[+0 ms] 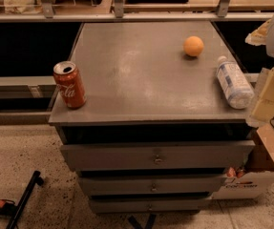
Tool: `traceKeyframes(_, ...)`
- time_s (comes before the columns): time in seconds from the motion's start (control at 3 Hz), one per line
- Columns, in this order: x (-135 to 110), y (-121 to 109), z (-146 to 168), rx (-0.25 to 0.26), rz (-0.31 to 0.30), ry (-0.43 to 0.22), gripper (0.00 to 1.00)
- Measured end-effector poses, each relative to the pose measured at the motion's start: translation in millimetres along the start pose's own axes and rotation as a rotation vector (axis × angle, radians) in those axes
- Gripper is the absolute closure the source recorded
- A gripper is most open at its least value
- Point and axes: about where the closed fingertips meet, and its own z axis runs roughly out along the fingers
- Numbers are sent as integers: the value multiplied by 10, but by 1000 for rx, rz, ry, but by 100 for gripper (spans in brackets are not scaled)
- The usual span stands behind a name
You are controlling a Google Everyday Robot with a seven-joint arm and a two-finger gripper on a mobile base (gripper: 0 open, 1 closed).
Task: Place blue plastic bottle upright
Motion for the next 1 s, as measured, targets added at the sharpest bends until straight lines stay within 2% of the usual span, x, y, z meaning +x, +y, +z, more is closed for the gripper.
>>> traceKeyframes(0.67, 5, -36, -16, 15, 15, -5, 0)
traceKeyframes(1.0, 89, -312, 32, 48, 94, -5, 0)
